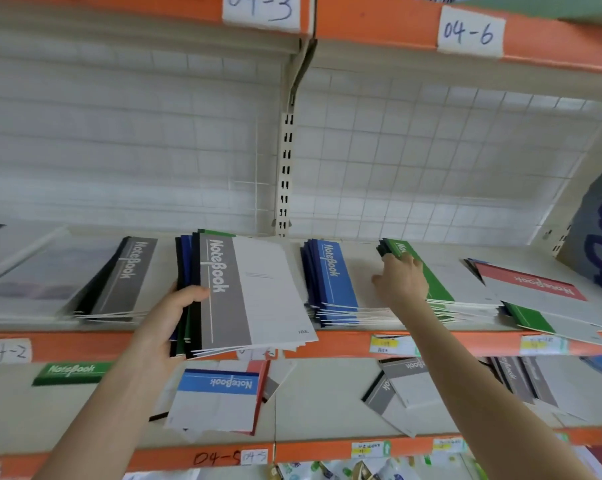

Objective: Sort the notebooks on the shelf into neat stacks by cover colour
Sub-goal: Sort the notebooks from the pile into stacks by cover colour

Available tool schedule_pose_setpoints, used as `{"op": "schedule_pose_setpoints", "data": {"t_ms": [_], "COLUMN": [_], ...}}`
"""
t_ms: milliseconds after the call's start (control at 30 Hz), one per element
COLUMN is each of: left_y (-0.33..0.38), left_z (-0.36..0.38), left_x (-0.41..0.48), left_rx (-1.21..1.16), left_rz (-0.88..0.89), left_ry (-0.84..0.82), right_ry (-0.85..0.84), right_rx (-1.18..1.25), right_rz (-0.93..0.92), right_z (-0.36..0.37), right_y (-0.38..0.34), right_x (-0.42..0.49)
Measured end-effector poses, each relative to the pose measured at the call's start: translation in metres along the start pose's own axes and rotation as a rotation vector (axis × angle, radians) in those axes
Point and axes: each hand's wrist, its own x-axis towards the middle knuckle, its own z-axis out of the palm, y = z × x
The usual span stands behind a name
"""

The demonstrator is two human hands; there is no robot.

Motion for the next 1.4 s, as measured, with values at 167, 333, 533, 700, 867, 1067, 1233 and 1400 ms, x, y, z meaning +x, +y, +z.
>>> {"op": "schedule_pose_setpoints", "data": {"t_ms": [167,333,533,700,867,1067,1233,1400], "left_y": [0.003,-0.001,-0.002,-0.002,0.003,0.003,0.017,0.038], "left_z": [-0.014,-0.02,-0.019,-0.015,-0.032,-0.075,-0.129,-0.177], "left_x": [0.0,-0.001,-0.012,-0.016,-0.008,-0.006,-0.002,-0.007], "left_rx": [0.03,0.072,0.024,-0.068,-0.073,-0.185,-0.226,-0.216], "left_rz": [0.018,0.109,0.161,0.188,0.147,0.133,0.165,0.153], "left_ry": [-0.061,-0.048,-0.009,0.015,0.117,0.232,0.302,0.284], "right_ry": [-0.022,-0.439,-0.361,-0.343,-0.348,-0.346,-0.285,-0.233], "right_rx": [0.485,0.663,0.622,0.752,0.768,0.802,0.758,0.711], "right_rz": [-0.178,-0.107,-0.182,-0.15,-0.167,-0.176,-0.188,-0.164], "right_z": [-0.001,-0.011,-0.01,-0.012,-0.01,-0.004,0.003,0.015], "right_y": [-0.053,-0.103,-0.113,-0.109,-0.11,-0.127,-0.163,-0.206], "right_x": [-0.043,-0.081,-0.089,-0.077,-0.058,-0.049,-0.042,-0.046]}}
